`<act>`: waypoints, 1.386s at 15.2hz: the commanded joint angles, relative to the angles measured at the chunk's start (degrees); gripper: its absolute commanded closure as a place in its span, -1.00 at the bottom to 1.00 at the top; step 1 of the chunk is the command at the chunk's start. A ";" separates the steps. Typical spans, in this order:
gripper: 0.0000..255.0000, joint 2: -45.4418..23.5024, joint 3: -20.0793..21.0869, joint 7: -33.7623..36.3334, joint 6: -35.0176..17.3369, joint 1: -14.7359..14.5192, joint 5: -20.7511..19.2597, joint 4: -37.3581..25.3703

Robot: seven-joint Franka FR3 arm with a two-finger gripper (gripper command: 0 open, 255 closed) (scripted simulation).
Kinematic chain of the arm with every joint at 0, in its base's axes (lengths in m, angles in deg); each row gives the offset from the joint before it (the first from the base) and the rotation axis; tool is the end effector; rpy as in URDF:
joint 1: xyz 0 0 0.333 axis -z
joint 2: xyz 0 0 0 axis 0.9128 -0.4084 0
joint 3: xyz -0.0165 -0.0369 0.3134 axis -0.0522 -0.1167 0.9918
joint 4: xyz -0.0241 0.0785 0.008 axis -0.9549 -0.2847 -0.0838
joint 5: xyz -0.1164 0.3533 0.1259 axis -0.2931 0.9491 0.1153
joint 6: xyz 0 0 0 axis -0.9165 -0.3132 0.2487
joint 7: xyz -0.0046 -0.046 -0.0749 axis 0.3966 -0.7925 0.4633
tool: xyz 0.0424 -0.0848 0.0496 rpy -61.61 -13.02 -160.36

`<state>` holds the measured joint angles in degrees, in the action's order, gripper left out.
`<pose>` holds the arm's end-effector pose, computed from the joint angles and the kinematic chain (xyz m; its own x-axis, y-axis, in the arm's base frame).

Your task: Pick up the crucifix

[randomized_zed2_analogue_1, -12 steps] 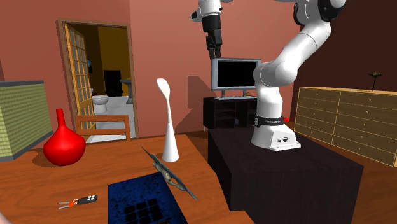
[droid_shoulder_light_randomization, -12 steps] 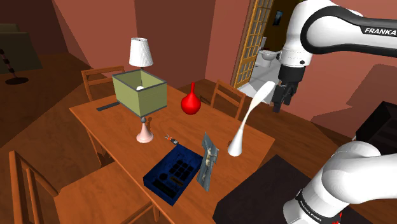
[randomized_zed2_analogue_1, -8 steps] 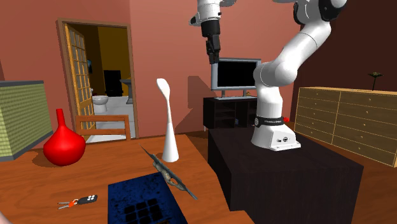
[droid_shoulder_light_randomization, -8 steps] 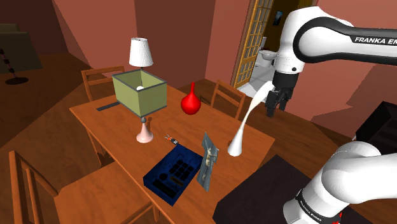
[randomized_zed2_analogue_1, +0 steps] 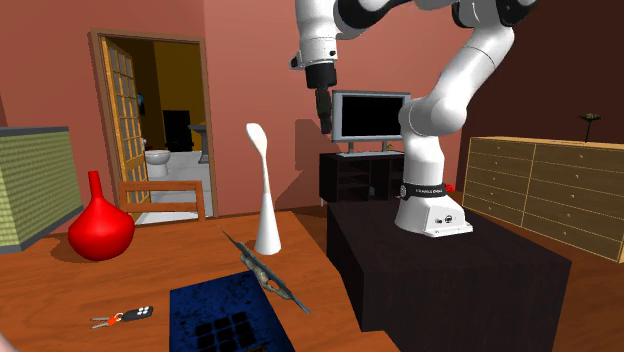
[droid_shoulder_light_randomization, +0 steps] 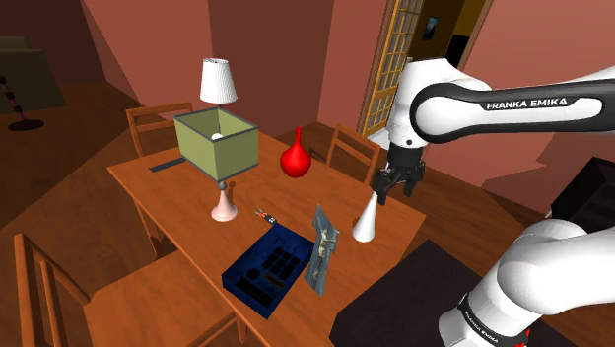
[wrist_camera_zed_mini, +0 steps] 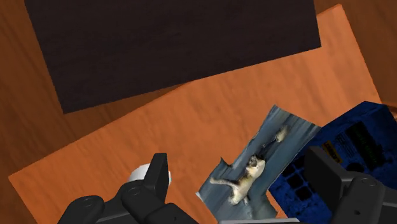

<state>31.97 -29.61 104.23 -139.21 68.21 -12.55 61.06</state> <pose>0.3231 0.0615 0.4500 0.9715 -0.2061 -0.1174 -0.2017 -0.9783 0.0482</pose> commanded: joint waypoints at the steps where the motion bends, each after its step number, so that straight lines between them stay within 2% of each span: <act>1: -1.00 -3.32 2.20 4.19 -4.76 0.43 1.25 0.99; 7: -1.00 -15.57 8.49 16.52 -18.20 2.42 2.83 1.27; 11: -1.00 -25.58 12.19 25.75 -26.75 4.59 1.01 -0.57; 14: -1.00 -33.73 14.16 33.76 -32.49 6.25 -2.64 -2.92; 17: -1.00 -42.15 14.59 42.74 -37.25 7.07 -8.25 -6.09; 21: -1.00 -52.96 11.87 54.54 -41.79 5.48 -16.30 -11.53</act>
<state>-18.74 -17.00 155.84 -179.99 74.05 -27.09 50.62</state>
